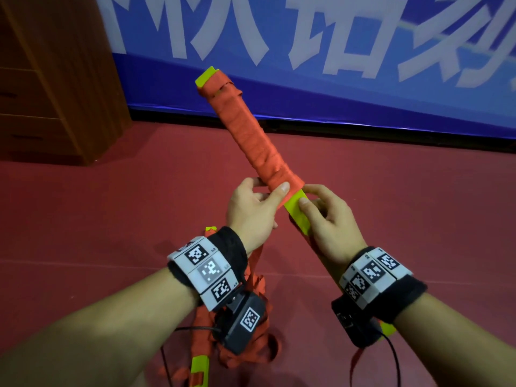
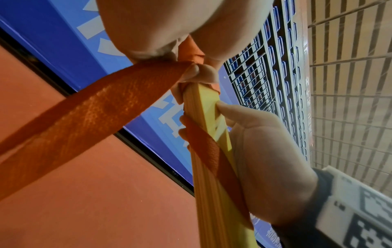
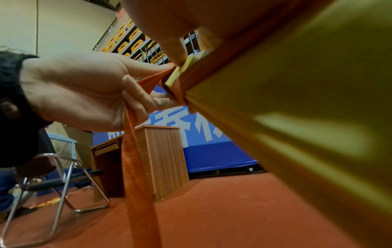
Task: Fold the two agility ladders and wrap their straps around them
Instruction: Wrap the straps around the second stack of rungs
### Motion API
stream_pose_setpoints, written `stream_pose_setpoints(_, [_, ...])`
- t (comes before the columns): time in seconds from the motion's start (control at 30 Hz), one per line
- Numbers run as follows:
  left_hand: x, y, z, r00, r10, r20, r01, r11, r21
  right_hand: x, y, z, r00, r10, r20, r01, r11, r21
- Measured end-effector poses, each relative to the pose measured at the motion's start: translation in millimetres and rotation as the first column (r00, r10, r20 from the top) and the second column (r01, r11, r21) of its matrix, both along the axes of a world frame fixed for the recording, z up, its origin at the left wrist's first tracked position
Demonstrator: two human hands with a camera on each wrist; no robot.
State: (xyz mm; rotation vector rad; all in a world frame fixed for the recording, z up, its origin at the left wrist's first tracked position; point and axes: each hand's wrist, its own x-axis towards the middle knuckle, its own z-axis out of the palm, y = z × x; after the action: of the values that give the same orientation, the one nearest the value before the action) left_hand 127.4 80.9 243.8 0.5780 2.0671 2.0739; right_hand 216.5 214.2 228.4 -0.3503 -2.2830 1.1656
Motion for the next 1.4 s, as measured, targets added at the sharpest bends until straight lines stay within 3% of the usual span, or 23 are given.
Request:
stream_pose_setpoints(0.2, [11.8,3.8,-1.0,0.996,0.082,0.031,-0.083,0.995,0.048,1.5,4.7,-1.3,0.983,-0.03,0.182,-0.031,0.947,0.321])
stream_pose_setpoints(0.33, [15.8,6.5,-1.9,0.992,0.114,0.048,-0.116,0.992,0.044,2.1,10.4,-1.1,0.967,-0.098,0.235,-0.005,0.915,0.403])
stream_pose_setpoints(0.57, [17.9,5.0,2.8,0.994,0.103,0.02,-0.104,0.994,0.032,5.6,10.6,4.3,0.978,-0.169,0.12,0.082,0.848,0.523])
stream_pose_setpoints(0.73, [16.0,1.2,7.2,0.997,0.07,0.023,-0.071,0.996,0.055,5.9,15.3,3.9,0.991,-0.129,0.037,0.093,0.856,0.508])
stream_pose_setpoints(1.03, [14.5,-2.2,7.0,1.0,0.018,-0.006,-0.017,0.996,0.086,1.9,20.5,-8.2,0.999,-0.009,0.051,-0.01,0.93,0.368])
stream_pose_setpoints(1.4, [0.2,-6.1,11.4,0.999,-0.029,-0.035,0.031,0.996,0.081,-0.7,20.5,-8.9,0.992,0.119,0.036,-0.124,0.93,0.345])
